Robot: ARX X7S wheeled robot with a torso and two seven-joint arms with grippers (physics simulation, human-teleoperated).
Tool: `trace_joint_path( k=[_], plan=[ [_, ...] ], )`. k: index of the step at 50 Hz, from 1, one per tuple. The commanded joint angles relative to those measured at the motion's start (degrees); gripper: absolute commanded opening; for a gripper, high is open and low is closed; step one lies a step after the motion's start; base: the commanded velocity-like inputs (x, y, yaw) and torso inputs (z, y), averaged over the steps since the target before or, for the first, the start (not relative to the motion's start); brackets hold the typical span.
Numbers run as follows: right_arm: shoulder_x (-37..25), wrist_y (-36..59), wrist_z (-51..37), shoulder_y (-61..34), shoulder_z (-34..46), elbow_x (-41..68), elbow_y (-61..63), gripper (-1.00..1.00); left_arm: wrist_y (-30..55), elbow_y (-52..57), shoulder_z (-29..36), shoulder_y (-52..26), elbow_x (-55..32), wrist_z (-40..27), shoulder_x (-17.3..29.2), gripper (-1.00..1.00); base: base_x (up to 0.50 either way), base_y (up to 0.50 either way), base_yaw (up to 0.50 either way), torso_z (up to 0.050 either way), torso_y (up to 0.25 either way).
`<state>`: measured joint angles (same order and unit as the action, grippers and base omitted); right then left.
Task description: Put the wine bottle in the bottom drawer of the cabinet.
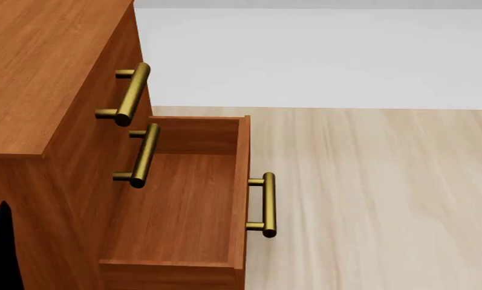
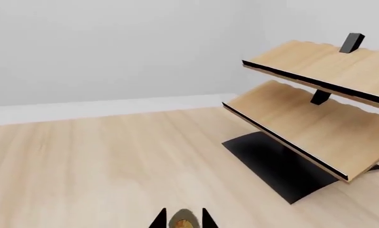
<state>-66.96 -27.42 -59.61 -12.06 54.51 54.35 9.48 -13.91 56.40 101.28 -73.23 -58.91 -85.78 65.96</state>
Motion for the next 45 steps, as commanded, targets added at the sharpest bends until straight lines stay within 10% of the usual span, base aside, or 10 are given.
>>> trace_joint_path(
  k=[1,45],
  plan=[
    [-0.5,1.6,0.0,-1.4,-0.6,0.1,1.1,-1.0,0.0,-0.1,-0.3,0.5,0.2,0.2,0.3,1.0,0.0,0.0,0.0,0.0,0.0],
    [-5.2,26.5,-0.5,-23.6,-7.5,6.6,19.0,-1.0,-0.1,-0.1,-1.5,1.5,-0.2,1.5,1.5,1.0,0.0,0.0,0.0,0.0,0.0]
  ],
)
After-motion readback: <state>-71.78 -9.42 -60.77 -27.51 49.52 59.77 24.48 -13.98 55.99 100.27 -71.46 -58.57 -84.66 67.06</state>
